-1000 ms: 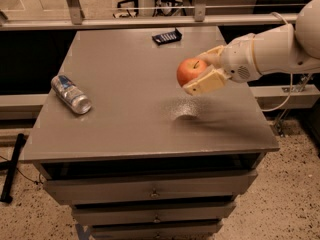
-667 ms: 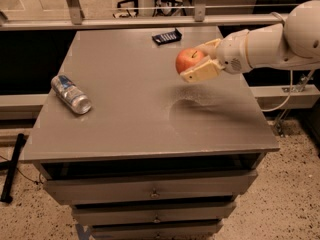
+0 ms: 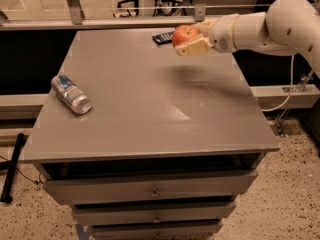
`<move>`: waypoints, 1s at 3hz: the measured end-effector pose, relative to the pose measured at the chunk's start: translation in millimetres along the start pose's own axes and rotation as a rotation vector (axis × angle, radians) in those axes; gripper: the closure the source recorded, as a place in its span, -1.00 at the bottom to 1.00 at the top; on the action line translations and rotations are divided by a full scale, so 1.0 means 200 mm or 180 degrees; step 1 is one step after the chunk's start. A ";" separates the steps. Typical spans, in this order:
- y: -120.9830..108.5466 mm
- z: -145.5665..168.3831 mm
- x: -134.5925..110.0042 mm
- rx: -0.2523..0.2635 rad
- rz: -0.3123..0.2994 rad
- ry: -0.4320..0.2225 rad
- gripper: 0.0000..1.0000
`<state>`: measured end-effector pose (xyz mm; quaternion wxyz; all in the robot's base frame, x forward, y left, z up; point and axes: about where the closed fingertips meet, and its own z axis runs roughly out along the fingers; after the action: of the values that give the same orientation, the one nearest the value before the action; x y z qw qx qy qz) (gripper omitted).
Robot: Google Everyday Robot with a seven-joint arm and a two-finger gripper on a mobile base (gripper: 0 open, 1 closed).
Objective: Move apple near rxbar blueberry
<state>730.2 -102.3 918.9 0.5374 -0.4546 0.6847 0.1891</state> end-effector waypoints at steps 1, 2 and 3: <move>-0.14 0.12 -0.02 0.0104 -0.0016 -0.0013 1.00; -0.25 0.24 -0.01 0.0178 -0.0019 0.0068 1.00; -0.34 0.34 0.01 0.0221 -0.0034 0.0197 1.00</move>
Offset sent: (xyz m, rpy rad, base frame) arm 0.1121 0.0083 -0.0079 -0.0544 -0.0175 -0.1010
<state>825.6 -87.2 907.8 0.5324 -0.4450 0.7047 0.1483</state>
